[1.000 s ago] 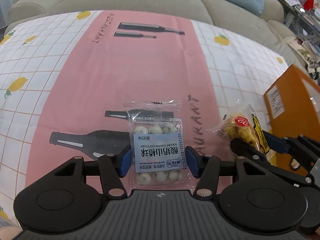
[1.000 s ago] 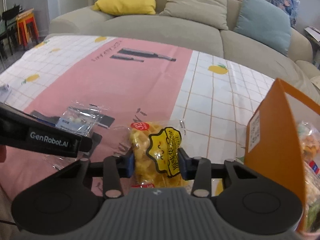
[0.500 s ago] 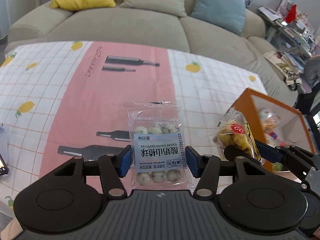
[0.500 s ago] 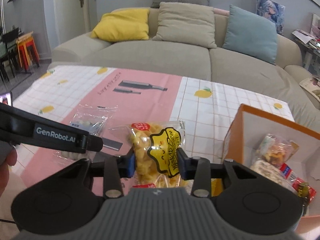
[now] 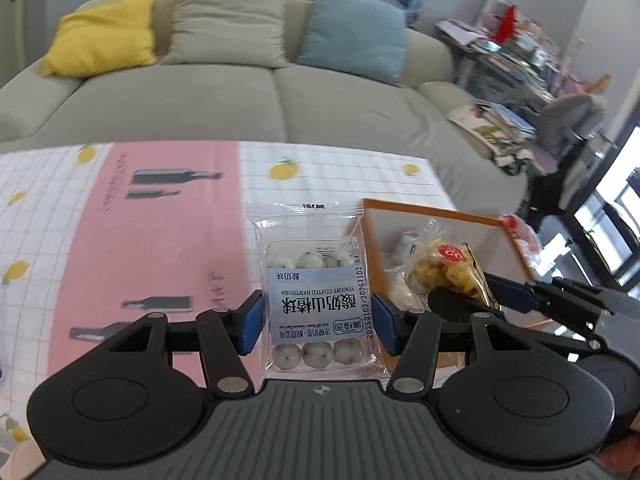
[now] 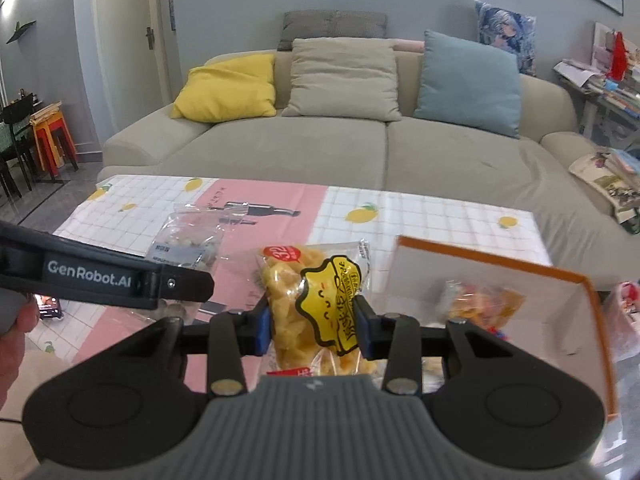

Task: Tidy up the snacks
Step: 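Lift the yogurt-ball pack and waffle cake and carry both over the orange box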

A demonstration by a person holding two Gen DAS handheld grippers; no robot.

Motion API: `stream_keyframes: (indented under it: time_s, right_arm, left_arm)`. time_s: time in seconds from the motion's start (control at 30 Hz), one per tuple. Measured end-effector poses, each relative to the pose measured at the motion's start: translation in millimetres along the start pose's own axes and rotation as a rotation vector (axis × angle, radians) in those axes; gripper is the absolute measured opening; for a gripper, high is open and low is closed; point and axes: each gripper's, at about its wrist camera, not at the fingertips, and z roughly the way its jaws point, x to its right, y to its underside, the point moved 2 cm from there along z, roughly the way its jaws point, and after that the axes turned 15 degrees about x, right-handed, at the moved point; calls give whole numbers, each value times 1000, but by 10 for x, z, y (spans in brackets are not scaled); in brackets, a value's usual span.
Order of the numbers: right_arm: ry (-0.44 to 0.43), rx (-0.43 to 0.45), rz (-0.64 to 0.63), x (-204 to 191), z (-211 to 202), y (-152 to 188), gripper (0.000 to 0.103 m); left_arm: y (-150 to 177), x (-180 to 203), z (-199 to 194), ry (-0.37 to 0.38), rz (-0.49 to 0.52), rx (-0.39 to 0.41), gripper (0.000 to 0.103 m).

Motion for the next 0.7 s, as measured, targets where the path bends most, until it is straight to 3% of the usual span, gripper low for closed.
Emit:
stream_keyframes:
  time_s: [0.37,0.7]
  right_arm:
    - [113,-22,-21,829,-398,-153,38]
    - [198,-131,-98,1457,-87,115,38]
  left_arm:
    - [-155,816,358,178,65,-49,64]
    - [-21,1371,1063,246,159,-175,64]
